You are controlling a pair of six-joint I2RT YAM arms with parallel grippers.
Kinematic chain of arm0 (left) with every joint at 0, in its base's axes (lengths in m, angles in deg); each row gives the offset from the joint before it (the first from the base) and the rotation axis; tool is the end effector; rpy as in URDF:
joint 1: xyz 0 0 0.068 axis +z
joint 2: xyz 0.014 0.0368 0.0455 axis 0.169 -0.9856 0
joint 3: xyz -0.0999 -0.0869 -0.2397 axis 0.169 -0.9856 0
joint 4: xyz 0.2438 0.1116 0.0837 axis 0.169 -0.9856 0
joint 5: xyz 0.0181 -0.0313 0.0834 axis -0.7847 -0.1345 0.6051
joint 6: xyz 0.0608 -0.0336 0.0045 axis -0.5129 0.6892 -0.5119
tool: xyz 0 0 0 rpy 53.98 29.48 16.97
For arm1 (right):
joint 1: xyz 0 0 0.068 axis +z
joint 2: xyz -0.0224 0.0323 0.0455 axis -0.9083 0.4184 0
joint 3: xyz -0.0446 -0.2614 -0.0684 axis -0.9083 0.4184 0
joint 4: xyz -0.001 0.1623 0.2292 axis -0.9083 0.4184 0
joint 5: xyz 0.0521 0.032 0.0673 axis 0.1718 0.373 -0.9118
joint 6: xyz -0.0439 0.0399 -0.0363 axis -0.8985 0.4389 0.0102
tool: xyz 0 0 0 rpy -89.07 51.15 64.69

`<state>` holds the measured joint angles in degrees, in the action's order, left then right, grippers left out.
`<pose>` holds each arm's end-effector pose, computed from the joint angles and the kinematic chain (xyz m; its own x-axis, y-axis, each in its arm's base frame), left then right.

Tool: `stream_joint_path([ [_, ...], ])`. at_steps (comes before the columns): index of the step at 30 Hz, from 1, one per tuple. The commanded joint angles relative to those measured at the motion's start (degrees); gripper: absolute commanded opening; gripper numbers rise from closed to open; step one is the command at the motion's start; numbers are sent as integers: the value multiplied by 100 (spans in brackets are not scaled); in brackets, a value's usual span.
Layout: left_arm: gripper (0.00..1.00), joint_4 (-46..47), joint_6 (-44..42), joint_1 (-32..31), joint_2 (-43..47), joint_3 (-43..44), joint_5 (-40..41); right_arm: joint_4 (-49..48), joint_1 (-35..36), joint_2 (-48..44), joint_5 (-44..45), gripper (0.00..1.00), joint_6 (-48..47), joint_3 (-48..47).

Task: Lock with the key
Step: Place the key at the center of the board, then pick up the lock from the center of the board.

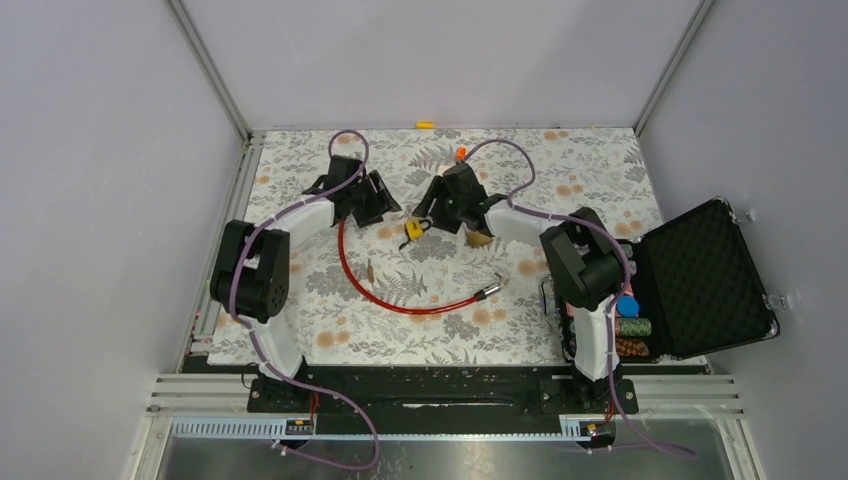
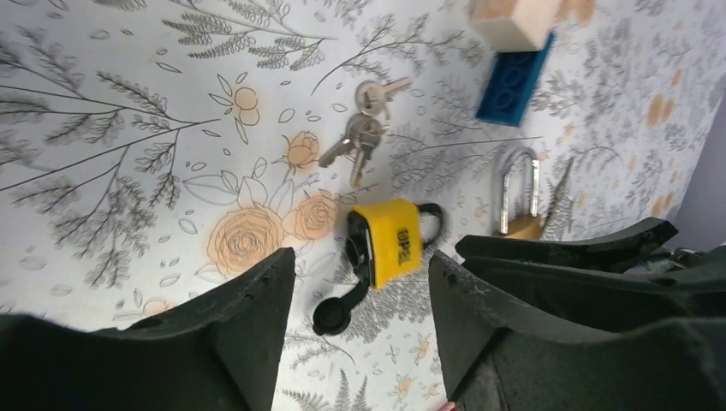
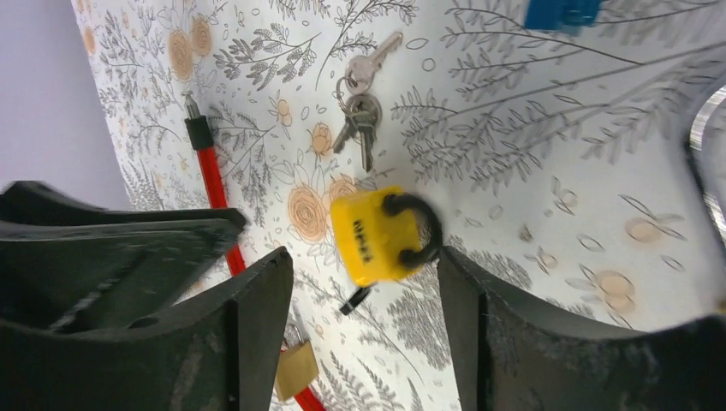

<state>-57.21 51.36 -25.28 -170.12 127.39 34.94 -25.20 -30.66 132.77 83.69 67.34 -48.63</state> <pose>0.4055 -0.1281 0.1603 -0.8133 -0.4383 -0.3826 -0.1475 0.7914 -0.5932 0.4038 0.2844 0.1509 -0.7799 0.4252 -0.4593 -0.0047 0.7298 0.6837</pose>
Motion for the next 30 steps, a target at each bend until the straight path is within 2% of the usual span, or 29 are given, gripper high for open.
stream_joint_path([
  [1,59,-202,-206,27,1154,-57,759,627,-47,-1164,664,71,-459,86],
  [5,61,-226,-234,18,2080,-543,805,1607,-22,-1961,922,75,-1244,165],
  [9,64,-224,-217,-11,3111,-1158,645,2523,117,-2589,631,76,-2595,251],
  [13,72,-357,-214,-25,4051,-1719,628,3725,852,-2652,1070,76,-3590,-52],
  [16,85,-581,-276,-20,4700,-2051,892,4327,1635,-2387,1625,77,-3567,-355],
  [19,99,-824,-414,-15,5271,-2256,1084,4134,2244,-2210,1685,77,-3112,-314],
  [23,99,-1237,-575,-18,5882,-2365,1211,3199,2719,-1855,1526,80,-2747,0],
  [25,99,-1497,-620,-14,6108,-2316,1288,3025,2823,-1529,1617,80,-2710,-39],
  [28,99,-1689,-652,-17,6425,-2310,1302,2875,2929,-1052,1647,80,-3149,-125],
  [30,99,-1766,-656,-18,6630,-2316,1325,2740,2954,-781,1369,79,-3436,-153],
])
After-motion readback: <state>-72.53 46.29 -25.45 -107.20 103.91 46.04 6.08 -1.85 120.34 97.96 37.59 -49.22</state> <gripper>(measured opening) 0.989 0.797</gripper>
